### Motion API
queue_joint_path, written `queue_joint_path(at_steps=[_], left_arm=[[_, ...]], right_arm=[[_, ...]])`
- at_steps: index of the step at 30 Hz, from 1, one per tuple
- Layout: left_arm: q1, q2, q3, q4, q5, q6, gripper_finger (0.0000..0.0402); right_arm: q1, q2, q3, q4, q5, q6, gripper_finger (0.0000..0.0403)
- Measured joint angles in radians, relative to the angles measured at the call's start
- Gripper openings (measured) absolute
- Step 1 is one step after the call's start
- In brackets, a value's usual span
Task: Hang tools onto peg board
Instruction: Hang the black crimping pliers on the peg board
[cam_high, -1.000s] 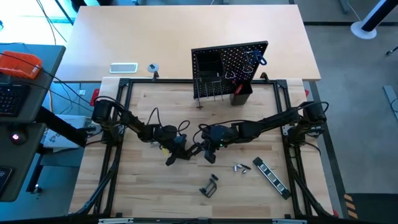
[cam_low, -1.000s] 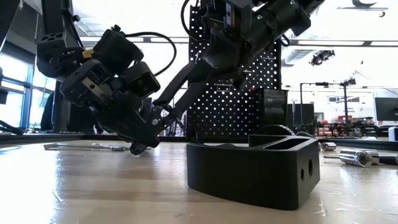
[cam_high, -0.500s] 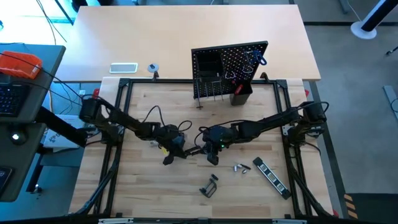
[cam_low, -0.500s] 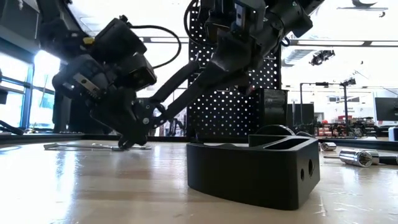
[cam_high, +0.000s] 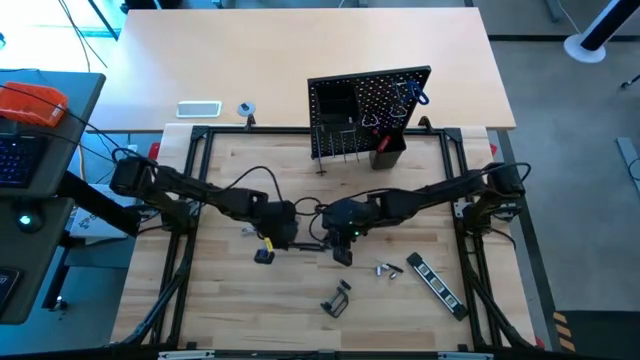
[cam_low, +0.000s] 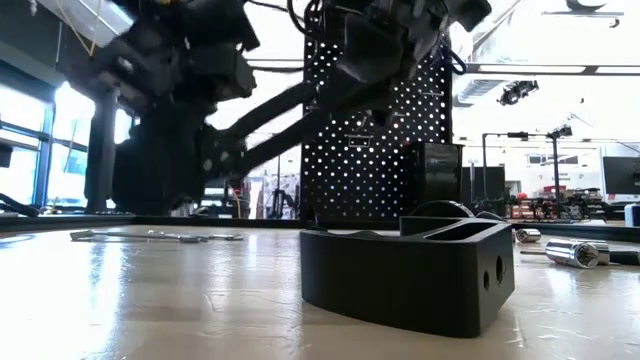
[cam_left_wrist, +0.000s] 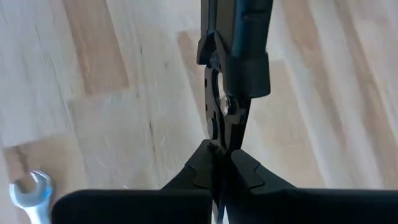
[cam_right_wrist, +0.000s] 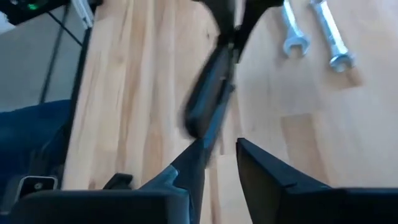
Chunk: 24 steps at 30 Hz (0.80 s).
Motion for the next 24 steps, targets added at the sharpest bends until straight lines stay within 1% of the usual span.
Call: queue_joint_path(at_steps=[4,9,16,18,21,24], left_arm=[[-0.009,0.000,0.078,-0.122,-0.040,0.010,0.0001],[-0.015,0.000,0.151,-0.214,-0.048,0.020,0.0001],[-0.014,0.000,0.213,-0.274,-0.062,0.020,0.0000],[-0.014,0.000,0.216,-0.287,-0.062,0.021,0.0000],[-0.012,0.000,0.217,-0.316,-0.069,0.010,0.0000],[-0.017,0.000,0.217,-0.341,-0.068,0.010,0.0000]], right_arm=[[0.008,0.000,0.073,-0.074,0.043,-0.036,0.0117],[0.021,0.000,0.118,-0.086,0.071,-0.037,0.0144],[0.023,0.003,0.124,-0.086,0.079,0.008,0.0145],[0.026,0.002,0.124,-0.098,0.103,0.018,0.0145],[0.026,-0.011,0.122,-0.162,0.157,0.029,0.0145],[0.026,-0.038,0.122,-0.177,0.202,0.030,0.0145]])
